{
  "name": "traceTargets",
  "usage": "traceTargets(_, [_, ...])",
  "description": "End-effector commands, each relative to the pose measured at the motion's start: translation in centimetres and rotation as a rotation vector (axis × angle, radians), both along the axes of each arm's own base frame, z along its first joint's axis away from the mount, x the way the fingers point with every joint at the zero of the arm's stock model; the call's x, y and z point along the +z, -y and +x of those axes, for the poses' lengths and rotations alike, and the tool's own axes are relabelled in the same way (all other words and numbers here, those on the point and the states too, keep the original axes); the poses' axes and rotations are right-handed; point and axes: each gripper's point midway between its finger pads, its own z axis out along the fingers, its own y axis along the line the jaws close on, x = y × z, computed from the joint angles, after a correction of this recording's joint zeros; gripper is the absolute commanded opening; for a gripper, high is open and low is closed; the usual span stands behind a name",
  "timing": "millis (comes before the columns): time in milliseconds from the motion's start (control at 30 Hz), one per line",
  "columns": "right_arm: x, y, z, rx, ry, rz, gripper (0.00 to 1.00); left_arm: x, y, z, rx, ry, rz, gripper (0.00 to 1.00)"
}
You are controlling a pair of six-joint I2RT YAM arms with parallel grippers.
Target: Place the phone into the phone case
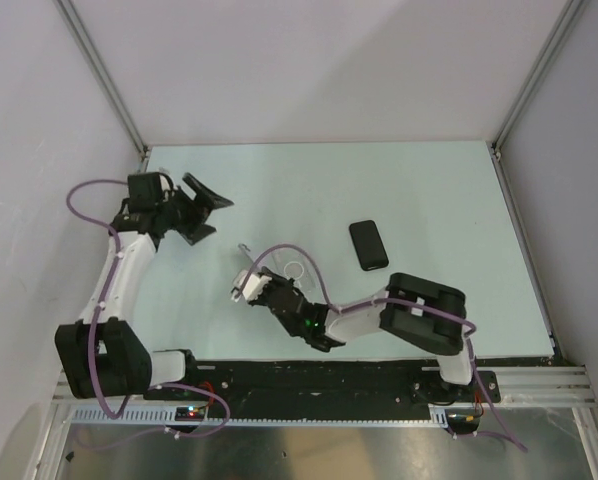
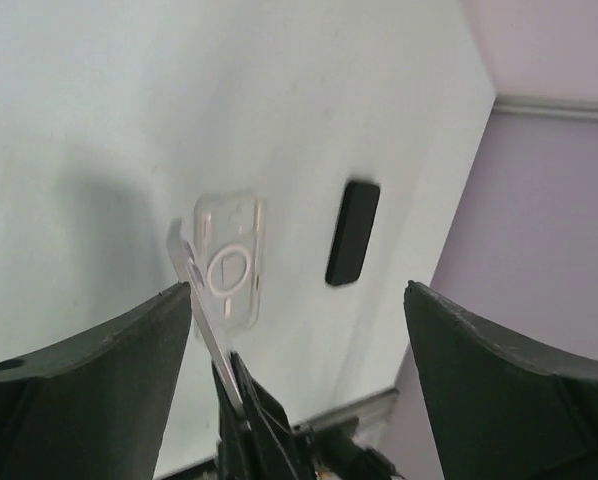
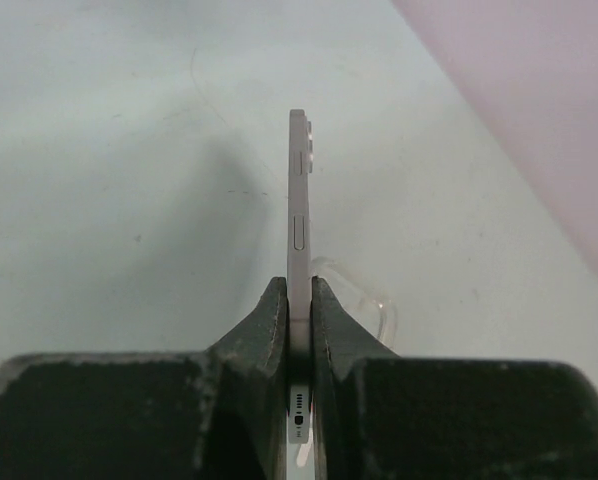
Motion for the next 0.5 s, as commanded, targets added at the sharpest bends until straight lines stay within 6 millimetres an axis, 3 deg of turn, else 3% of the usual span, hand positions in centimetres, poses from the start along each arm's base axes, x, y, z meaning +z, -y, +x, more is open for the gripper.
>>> traceTargets(0, [7.2,1.7,1.1,-0.047,-0.168,0.301,0.0,4.5,-3.0,1.6,0.046,0.157,0.185,0.89])
traceTargets(133, [9.0,5.2,2.2,-0.095,-0.412,0.452,0.0,4.5,-4.4,3.3,0.046,0.194,0.363,0.84])
traceTargets(267, [9.5,11.3,4.1,-0.23,-0.687,0.629,0.0,2.8,-3.5,5.4,-0.096,0.221,0.63,0.79])
traceTargets(467, [8.9,17.6,3.9,-0.354,-0.939,0.836,0.0,-0.8,2.2,7.8,-0.44,0.268,0.753,0.73])
